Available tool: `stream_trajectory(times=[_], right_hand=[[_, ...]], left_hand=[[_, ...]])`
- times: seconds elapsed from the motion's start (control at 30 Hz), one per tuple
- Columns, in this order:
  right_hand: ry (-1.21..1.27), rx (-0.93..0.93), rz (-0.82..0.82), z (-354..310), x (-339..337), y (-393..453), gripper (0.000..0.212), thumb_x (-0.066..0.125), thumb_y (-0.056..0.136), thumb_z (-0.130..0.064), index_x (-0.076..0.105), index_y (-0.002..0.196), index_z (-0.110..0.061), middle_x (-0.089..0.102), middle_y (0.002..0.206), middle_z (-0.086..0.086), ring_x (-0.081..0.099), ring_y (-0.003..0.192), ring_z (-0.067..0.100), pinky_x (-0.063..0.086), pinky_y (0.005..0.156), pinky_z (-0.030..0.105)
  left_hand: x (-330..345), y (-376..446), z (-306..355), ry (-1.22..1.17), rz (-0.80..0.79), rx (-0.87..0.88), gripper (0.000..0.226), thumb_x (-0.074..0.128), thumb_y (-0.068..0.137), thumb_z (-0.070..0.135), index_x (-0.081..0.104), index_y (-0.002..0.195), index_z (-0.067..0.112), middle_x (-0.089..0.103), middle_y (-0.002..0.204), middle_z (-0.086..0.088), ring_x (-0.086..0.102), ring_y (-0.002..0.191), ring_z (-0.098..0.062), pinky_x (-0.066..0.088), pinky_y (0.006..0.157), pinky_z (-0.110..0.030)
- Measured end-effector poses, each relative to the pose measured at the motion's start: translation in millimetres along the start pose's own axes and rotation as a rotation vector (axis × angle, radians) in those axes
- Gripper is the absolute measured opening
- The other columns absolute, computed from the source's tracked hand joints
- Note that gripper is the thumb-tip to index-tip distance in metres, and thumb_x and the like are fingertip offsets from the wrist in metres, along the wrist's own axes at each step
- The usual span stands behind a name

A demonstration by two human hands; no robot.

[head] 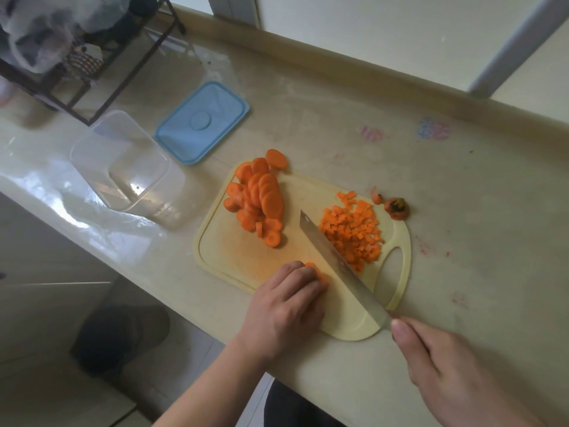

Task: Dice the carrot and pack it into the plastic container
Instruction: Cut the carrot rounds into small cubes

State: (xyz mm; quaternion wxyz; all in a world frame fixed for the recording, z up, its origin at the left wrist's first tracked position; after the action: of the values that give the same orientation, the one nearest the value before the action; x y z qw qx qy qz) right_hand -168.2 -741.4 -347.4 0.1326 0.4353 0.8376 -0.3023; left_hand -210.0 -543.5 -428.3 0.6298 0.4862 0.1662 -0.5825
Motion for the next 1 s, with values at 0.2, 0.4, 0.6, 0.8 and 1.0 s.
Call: stream_trajectory(times=[0.2,0.4,0.6,0.8,1.0], right_hand=[[-0.059,0.038,-0.012,7,5,-15,0.043,0.015,0.066,-0.091,0.050,0.083,-0.072,0.055,0.072,-0.046,0.054,0.077,-0.023,0.035,0.066,-0.003],[-0.442,-0.181,0.065,-1,4,-25,0.041,0.029,0.093,-0.056,0.067,0.105,-0.045,0.064,0.108,-0.028,0.048,0.113,-0.006,0.013,0.103,-0.001],[-0.148,-0.056,-0.023,16,21,-3,0.064,0.009,0.082,-0.076,0.056,0.115,-0.048,0.068,0.102,-0.022,0.057,0.102,-0.009,0.041,0.082,0.008],[-0.015,-0.016,-0.022,6,0,-8,0.023,0.031,0.092,-0.058,0.049,0.084,-0.071,0.058,0.071,-0.039,0.055,0.074,-0.018,0.038,0.064,0.002],[-0.095,0.008,-0.030,-1,5,-22,0.026,0.021,0.083,-0.071,0.047,0.090,-0.072,0.057,0.086,-0.044,0.054,0.088,-0.021,0.037,0.073,-0.001]], left_hand=[[0,0,-1,-0.030,-0.006,-0.014,0.014,0.077,0.089,0.008,0.076,0.101,0.000,0.071,0.109,-0.013,0.066,0.106,-0.032,0.055,0.092,-0.040],[0,3,0,-0.054,0.019,-0.013,0.015,0.079,0.086,0.004,0.077,0.100,0.000,0.072,0.108,-0.011,0.067,0.108,-0.030,0.056,0.091,-0.040],[0,3,-2,-0.055,0.012,-0.019,0.013,0.079,0.086,0.005,0.077,0.098,0.001,0.072,0.107,-0.011,0.068,0.104,-0.032,0.056,0.088,-0.040],[-1,0,0,-0.003,0.022,0.013,0.011,0.075,0.088,0.008,0.076,0.095,-0.001,0.068,0.099,-0.016,0.064,0.097,-0.034,0.054,0.089,-0.037],[-1,0,1,-0.027,0.013,0.024,0.010,0.072,0.092,0.008,0.076,0.096,-0.001,0.071,0.103,-0.013,0.066,0.103,-0.032,0.055,0.089,-0.038]])
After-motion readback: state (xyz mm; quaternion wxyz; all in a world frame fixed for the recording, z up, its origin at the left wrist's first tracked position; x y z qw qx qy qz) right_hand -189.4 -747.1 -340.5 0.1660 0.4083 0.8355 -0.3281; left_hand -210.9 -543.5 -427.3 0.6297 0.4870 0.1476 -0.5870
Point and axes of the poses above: each hand's wrist, its own y-axis towards the middle knuckle, its own x-axis out of the palm, z = x × y, the point moved 5 cm from there along y, towards the middle knuckle
